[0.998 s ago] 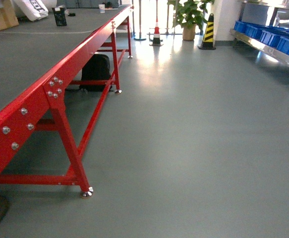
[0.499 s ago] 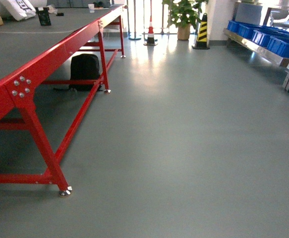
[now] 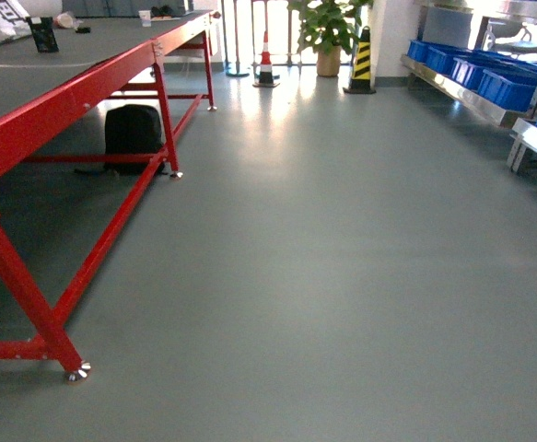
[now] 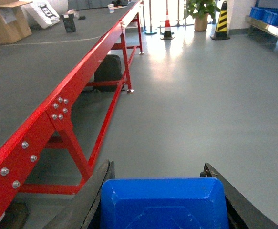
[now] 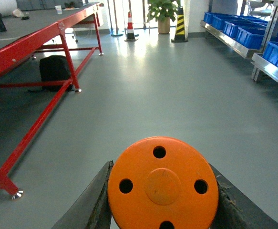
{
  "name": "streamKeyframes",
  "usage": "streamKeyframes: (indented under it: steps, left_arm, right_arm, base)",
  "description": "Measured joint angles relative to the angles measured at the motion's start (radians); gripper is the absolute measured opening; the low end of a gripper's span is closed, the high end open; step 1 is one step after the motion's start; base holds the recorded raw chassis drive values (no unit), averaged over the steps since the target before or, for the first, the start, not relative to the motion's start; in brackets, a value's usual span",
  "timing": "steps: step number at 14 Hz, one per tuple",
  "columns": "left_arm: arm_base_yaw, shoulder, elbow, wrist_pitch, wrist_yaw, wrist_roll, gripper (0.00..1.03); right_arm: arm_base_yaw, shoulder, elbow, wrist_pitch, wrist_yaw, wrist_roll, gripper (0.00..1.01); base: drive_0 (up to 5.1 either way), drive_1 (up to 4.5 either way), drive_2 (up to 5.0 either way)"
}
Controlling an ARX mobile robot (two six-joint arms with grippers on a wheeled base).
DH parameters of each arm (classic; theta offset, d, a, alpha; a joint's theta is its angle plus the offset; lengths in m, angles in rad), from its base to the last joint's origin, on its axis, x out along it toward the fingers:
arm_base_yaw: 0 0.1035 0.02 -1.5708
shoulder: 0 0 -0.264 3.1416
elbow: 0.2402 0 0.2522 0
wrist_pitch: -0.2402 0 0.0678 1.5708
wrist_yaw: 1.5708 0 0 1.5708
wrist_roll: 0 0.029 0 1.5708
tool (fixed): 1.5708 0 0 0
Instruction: Sort blue parts and orange caps into right shelf containers
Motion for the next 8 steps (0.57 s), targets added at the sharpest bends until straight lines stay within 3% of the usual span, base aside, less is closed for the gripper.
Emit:
streamKeyframes:
  steps: [8]
  left_arm:
    - [0.003,-0.002,0.000,0.007,-0.002,0.000,0.45]
  right_arm:
    - [0.000,0.003,0.000,-0.002,0.000,0.000,0.45]
  base:
    - [0.1,4.39,-4.3]
